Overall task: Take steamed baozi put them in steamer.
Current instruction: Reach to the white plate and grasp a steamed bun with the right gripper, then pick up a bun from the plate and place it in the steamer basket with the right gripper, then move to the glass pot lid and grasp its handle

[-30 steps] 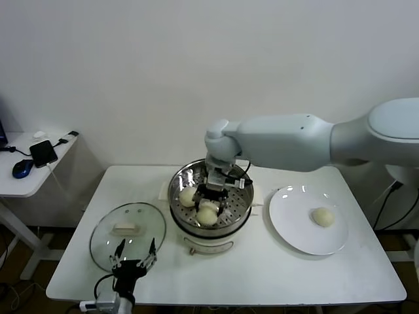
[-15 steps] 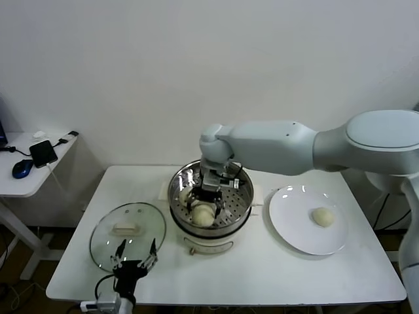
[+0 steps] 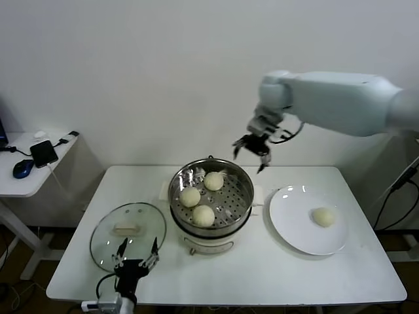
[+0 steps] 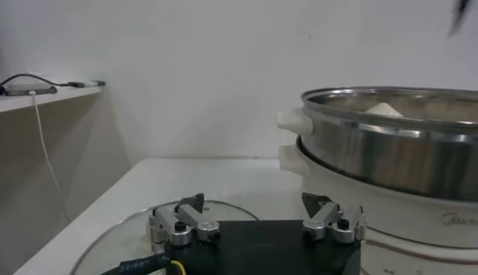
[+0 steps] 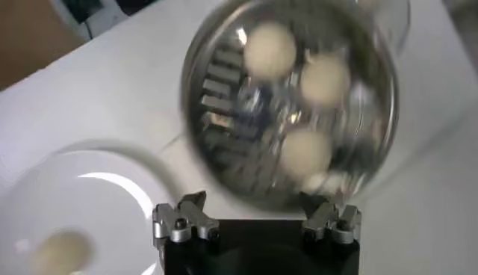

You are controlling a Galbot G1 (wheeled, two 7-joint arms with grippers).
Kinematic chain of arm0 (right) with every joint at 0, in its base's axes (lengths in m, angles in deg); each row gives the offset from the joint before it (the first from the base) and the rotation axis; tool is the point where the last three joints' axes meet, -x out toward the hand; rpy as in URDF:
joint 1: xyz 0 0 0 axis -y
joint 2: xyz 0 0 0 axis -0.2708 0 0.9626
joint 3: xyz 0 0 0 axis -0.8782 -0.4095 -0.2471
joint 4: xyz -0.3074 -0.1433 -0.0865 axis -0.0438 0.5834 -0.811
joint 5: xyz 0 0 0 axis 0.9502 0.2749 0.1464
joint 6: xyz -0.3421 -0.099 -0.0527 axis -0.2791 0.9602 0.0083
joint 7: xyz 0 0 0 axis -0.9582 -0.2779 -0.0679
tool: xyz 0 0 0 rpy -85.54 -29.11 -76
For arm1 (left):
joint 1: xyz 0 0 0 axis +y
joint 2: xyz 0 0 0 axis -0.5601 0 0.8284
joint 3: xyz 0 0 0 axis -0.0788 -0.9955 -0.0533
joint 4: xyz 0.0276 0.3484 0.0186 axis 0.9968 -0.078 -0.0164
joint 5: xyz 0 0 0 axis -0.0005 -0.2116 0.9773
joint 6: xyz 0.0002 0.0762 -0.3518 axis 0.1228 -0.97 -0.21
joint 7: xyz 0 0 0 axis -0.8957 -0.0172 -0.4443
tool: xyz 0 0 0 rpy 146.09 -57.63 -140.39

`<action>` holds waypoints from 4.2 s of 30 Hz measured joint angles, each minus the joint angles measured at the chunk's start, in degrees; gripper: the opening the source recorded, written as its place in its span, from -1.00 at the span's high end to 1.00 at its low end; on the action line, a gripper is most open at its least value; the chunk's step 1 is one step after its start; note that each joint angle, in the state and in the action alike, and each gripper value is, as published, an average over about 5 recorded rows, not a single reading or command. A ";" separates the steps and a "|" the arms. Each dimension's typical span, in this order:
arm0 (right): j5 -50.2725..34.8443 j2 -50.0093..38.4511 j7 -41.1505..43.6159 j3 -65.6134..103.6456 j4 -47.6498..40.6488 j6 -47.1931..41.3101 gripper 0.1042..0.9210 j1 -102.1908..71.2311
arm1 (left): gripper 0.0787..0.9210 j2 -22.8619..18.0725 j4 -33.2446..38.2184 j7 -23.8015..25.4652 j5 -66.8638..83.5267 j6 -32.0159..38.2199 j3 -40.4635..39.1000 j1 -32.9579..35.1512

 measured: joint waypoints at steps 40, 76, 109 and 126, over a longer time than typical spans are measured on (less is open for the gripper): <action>15.81 -14.85 -2.24 25.07 -20.76 -15.94 -0.76 -38.30 | -0.77 -2.08 -1.27 0.16 -1.48 -0.47 0.80 1.30; -12.15 -9.75 -1.86 2.41 3.31 -24.39 -0.39 -1.74 | -0.77 -0.62 1.75 0.50 -1.64 -1.66 -1.38 1.67; -25.93 9.80 -13.23 -2.27 6.58 -35.08 -0.39 -8.40 | -0.77 -0.54 1.45 0.89 -0.77 -1.64 -1.19 1.27; -26.89 9.00 -9.10 1.38 2.59 -30.53 -0.76 -9.88 | -0.77 -0.54 1.77 1.28 -0.66 -2.00 -1.16 0.80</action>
